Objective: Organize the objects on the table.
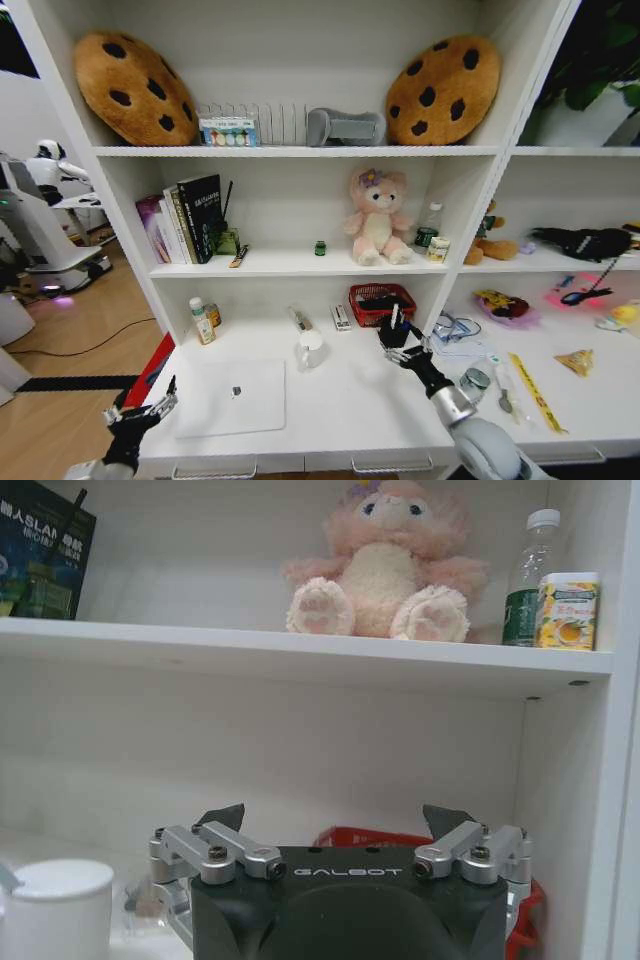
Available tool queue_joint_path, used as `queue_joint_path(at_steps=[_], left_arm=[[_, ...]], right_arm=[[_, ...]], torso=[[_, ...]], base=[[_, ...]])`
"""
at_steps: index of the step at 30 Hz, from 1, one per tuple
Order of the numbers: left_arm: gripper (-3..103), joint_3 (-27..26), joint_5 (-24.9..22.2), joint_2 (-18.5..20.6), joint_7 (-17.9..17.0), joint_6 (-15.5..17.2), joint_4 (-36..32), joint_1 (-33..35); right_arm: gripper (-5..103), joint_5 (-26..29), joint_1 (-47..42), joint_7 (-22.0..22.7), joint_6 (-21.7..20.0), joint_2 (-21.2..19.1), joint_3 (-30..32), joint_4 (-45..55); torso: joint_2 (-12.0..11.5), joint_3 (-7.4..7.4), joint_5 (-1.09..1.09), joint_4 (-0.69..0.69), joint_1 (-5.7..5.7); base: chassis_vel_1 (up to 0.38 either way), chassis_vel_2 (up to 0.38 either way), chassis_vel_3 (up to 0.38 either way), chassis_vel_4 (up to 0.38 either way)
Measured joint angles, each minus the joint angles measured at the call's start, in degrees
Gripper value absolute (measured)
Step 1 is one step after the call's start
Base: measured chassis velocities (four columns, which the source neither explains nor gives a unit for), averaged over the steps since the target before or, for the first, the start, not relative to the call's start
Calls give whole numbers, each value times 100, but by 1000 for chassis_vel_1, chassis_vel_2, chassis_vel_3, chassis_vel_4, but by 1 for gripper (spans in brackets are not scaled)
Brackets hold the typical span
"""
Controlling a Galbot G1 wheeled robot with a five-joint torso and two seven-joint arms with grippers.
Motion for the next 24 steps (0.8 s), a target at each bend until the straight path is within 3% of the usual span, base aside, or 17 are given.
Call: queue_joint_path(at_steps=[8,11,13,15,18,24], left_arm=[[100,-58,393,-472,-42,-53,-328,256],[100,-33,497,-552,-51,-108,-395,319],[100,6,538,-568,-62,-119,-473,353],[100,27,546,-566,-83,-108,-529,362],[100,81,559,-526,-158,-8,-646,380],[100,139,597,-494,-193,-8,-568,365]], right_arm=[[99,-278,-1091,-170,309,674,943,505],[93,-298,-1253,-182,393,965,1074,625],[84,-299,-1385,-180,485,1303,1140,680],[84,-303,-1452,-177,548,1503,1167,686],[91,-286,-1682,-173,726,2046,1298,648],[100,-213,-1755,-160,782,2321,1456,577]], torso=[[1,0,-1,2,0],[0,0,-2,2,0],[0,0,-2,2,0],[0,0,-1,0,0],[0,0,-2,0,0],[0,0,-2,1,0]], base=[[0,0,0,0],[0,0,0,0],[0,0,0,0],[0,0,0,0],[0,0,0,0],[0,0,0,0]])
